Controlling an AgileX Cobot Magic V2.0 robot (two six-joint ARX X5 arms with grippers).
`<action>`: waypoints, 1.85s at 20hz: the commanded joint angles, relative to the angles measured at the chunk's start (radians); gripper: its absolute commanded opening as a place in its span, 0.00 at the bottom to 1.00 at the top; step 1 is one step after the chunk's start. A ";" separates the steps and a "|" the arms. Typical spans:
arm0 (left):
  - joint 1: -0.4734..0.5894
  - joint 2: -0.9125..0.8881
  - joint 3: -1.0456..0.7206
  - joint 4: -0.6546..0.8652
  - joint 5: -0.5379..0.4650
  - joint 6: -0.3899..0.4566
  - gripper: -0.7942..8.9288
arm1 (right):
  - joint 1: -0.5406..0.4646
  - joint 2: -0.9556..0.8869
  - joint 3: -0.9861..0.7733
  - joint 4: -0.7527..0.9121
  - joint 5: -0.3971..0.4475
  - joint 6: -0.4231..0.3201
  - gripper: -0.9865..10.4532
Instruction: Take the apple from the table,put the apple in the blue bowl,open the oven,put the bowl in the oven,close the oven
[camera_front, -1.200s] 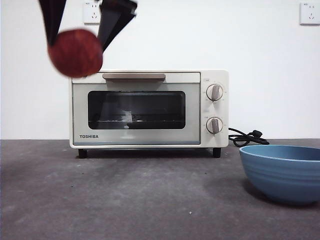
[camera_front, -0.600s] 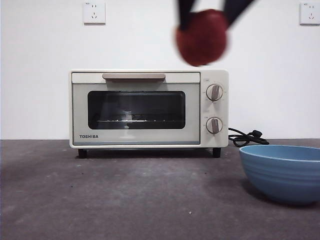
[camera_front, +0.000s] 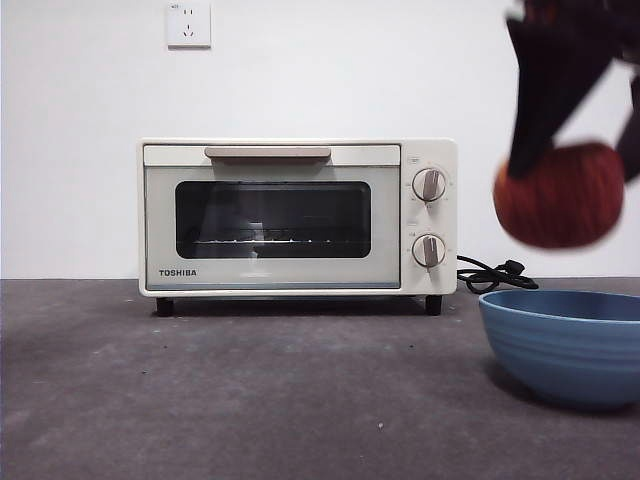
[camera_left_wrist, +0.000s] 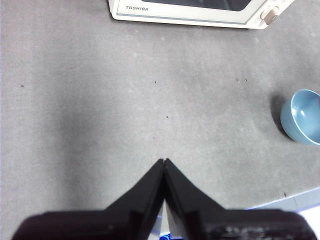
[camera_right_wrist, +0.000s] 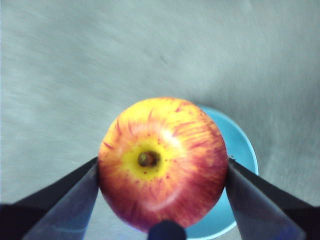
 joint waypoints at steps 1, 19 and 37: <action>-0.001 0.013 0.002 0.018 0.008 -0.004 0.08 | -0.005 0.004 -0.076 0.072 0.002 0.034 0.08; -0.002 0.077 0.002 0.067 0.015 0.001 0.08 | -0.029 0.170 -0.196 0.243 0.003 0.039 0.19; -0.070 0.293 0.002 0.417 0.257 0.008 0.08 | -0.026 -0.129 0.072 -0.049 -0.008 0.038 0.34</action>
